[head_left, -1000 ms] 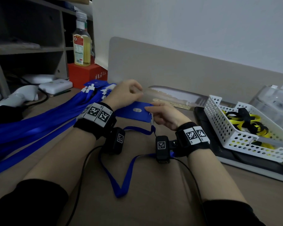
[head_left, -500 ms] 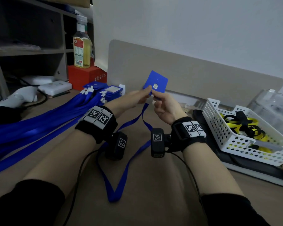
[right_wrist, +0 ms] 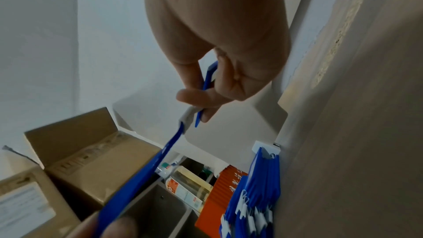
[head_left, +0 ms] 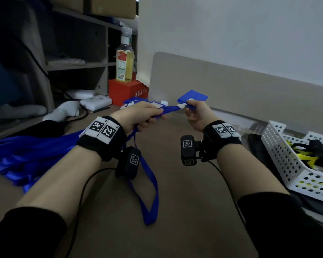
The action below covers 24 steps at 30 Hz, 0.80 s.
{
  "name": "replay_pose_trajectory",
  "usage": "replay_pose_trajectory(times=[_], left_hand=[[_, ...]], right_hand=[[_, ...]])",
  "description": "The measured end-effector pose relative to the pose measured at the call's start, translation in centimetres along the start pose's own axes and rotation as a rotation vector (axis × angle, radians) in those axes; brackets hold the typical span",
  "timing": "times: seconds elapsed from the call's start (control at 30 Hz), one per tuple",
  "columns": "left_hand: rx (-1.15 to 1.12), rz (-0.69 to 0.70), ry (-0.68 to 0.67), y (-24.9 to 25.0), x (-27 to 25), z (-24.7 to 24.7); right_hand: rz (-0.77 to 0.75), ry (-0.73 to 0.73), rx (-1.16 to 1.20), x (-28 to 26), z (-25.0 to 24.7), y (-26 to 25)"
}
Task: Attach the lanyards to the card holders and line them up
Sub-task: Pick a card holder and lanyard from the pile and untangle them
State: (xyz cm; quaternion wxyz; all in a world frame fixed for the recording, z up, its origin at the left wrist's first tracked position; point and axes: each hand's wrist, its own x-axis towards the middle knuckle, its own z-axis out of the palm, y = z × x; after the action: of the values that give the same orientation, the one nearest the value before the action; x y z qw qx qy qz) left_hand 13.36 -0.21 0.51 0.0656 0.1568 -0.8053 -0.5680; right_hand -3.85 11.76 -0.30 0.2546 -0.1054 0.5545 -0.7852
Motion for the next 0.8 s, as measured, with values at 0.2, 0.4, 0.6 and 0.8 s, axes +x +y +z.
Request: replay_pose_trajectory(times=[0.2,0.4,0.6,0.8], left_hand=[[0.140,-0.129,0.114,-1.8,-2.3,-4.4],[0.351,-0.293,0.123,-3.4,-5.4,-8.6],[0.510,-0.435,0.194,-5.1,-7.8,-11.5],[0.775,-0.556,0.265,-5.7,-9.0,-13.4]], right_hand=[[-0.026,0.021,-0.077,4.2,4.0,1.9],[-0.025,0.107,-0.171,8.5,6.7,3.8],[-0.031,0.115,-0.294,11.5,8.9,6.0],[-0.035,0.103,-0.424,14.4,9.4,7.9]])
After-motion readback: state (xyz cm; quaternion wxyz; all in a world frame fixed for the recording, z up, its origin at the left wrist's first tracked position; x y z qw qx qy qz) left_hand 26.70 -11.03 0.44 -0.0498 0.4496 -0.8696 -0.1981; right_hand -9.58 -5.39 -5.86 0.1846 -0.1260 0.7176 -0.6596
